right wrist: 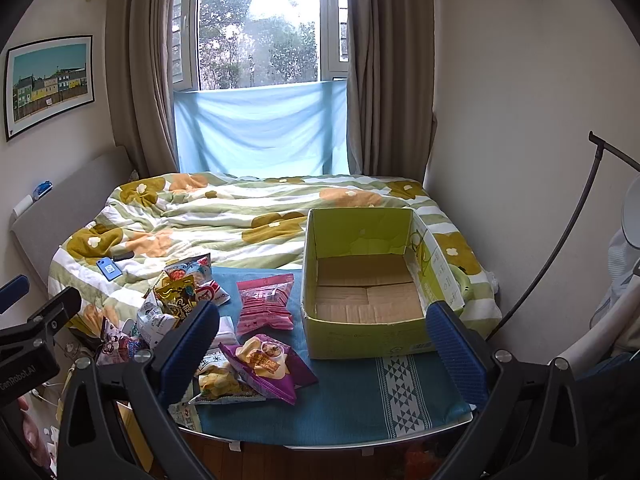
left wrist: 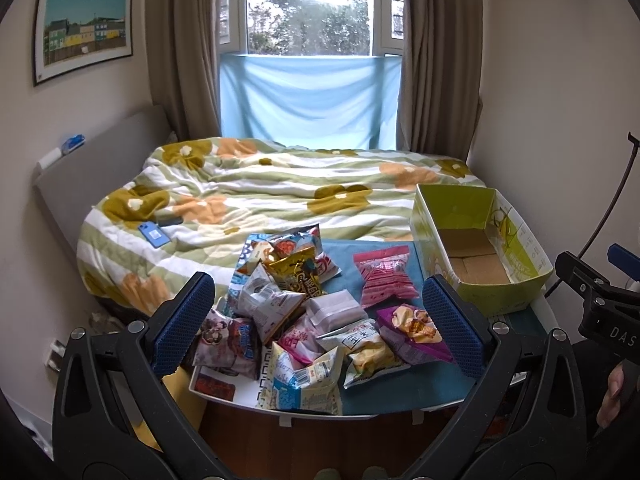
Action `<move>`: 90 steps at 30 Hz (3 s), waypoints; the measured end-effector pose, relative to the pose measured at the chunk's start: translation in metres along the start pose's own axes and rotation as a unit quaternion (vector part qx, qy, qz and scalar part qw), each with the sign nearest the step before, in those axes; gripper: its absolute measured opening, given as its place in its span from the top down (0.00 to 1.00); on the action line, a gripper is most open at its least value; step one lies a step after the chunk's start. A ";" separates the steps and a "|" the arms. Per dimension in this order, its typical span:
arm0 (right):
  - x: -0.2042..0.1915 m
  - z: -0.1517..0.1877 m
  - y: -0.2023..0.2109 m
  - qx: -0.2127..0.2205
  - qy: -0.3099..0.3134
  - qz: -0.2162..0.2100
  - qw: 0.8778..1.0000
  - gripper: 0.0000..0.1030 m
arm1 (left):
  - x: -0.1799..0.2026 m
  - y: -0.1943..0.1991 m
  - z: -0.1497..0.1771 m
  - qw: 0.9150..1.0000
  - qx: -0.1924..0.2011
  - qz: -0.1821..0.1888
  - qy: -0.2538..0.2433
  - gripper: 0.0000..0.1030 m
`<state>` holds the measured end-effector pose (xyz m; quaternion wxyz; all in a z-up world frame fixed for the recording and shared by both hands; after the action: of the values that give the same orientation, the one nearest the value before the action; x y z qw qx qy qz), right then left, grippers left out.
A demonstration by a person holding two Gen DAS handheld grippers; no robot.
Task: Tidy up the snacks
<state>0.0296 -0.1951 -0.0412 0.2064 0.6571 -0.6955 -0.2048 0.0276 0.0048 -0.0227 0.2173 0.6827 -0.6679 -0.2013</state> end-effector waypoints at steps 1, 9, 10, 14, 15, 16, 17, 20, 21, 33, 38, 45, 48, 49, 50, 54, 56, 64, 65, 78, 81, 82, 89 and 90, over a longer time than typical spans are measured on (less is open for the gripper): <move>0.001 0.001 0.000 0.000 -0.001 0.000 1.000 0.00 | 0.000 0.000 0.000 1.000 -0.001 0.000 0.000 0.00; 0.001 0.001 0.000 -0.001 -0.001 0.001 1.000 0.00 | -0.002 0.001 0.002 1.000 0.003 0.000 0.002 0.00; 0.001 0.001 0.000 -0.001 -0.001 0.001 1.000 0.00 | -0.002 0.001 0.002 1.000 0.003 0.001 0.003 0.00; 0.001 0.001 0.000 -0.001 -0.001 0.001 1.000 0.00 | 0.000 0.002 0.003 1.000 0.001 0.001 0.004 0.00; 0.001 0.001 0.000 -0.001 -0.001 0.001 1.000 0.00 | 0.001 0.002 0.003 1.000 0.002 0.001 0.005 0.00; 0.001 0.001 0.000 -0.001 -0.001 0.001 1.000 0.00 | 0.001 0.003 0.003 1.000 0.002 0.001 0.005 0.00; 0.001 0.002 0.000 -0.002 -0.001 0.001 1.000 0.00 | 0.001 0.003 0.003 1.000 0.002 0.001 0.005 0.00; 0.001 0.002 0.000 -0.002 -0.001 0.001 1.000 0.00 | 0.002 0.003 0.003 1.000 0.002 0.001 0.005 0.00; 0.001 0.002 0.001 -0.002 -0.001 0.001 1.000 0.00 | 0.002 0.003 0.003 1.000 0.002 0.001 0.005 0.00; 0.001 0.005 0.002 -0.001 0.000 0.001 1.000 0.00 | 0.002 0.004 0.003 1.000 0.002 0.004 0.006 0.00; 0.002 0.007 0.000 -0.003 -0.003 0.003 1.000 0.00 | -0.008 0.002 0.001 1.000 -0.007 -0.011 0.013 0.00; 0.000 0.017 -0.018 -0.033 -0.016 -0.017 0.999 0.00 | -0.032 -0.024 0.019 0.998 -0.060 -0.002 0.016 0.00; -0.003 0.028 -0.035 -0.058 -0.020 -0.020 0.998 0.00 | -0.037 -0.046 0.036 0.996 -0.092 0.009 0.010 0.00; -0.004 0.030 -0.040 -0.064 -0.022 -0.021 0.997 0.00 | -0.039 -0.055 0.044 0.995 -0.103 0.013 0.008 0.00; -0.005 0.035 -0.047 -0.073 -0.024 -0.023 0.997 0.00 | -0.039 -0.063 0.051 0.993 -0.113 0.018 0.006 0.00; -0.011 0.052 -0.078 -0.108 -0.031 -0.039 0.993 0.00 | -0.041 -0.099 0.084 0.987 -0.159 0.033 -0.003 0.00; -0.015 0.061 -0.094 -0.124 -0.031 -0.042 0.991 0.00 | -0.041 -0.117 0.101 0.983 -0.180 0.041 -0.006 0.00; -0.032 0.089 -0.149 -0.160 -0.031 -0.070 0.984 0.00 | -0.037 -0.170 0.145 0.970 -0.230 0.069 -0.035 0.00; -0.034 0.092 -0.156 -0.163 -0.030 -0.072 0.984 0.00 | -0.038 -0.176 0.148 0.969 -0.235 0.071 -0.034 0.00; -0.056 0.120 -0.219 -0.211 0.005 -0.075 0.975 0.00 | -0.033 -0.222 0.182 0.957 -0.275 0.083 -0.046 0.00; -0.061 0.120 -0.225 -0.211 0.028 -0.074 0.974 0.00 | -0.033 -0.224 0.183 0.956 -0.278 0.085 -0.045 0.01; -0.063 0.120 -0.227 -0.211 0.039 -0.074 0.974 0.00 | -0.034 -0.225 0.183 0.956 -0.279 0.084 -0.045 0.03; -0.070 0.117 -0.245 -0.214 0.073 -0.073 0.971 0.00 | -0.036 -0.225 0.182 0.955 -0.279 0.089 -0.047 0.12; -0.071 0.117 -0.247 -0.214 0.074 -0.072 0.971 0.00 | -0.037 -0.225 0.182 0.955 -0.279 0.091 -0.047 0.13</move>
<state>0.1730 -0.1359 -0.2770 0.3780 0.6593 -0.5689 -0.3142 0.1089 0.0393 -0.3005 0.3845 0.5213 -0.6540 -0.3908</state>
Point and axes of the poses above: each gripper's, at about its wrist camera, not at the fingertips, and y roughly against the way its jaws point, x to its right, z to its underside, the point moved 3 cm from there along -y, roughly the way its jaws point, and after that the axes turned 1 degree about y, right-handed, at the moved point
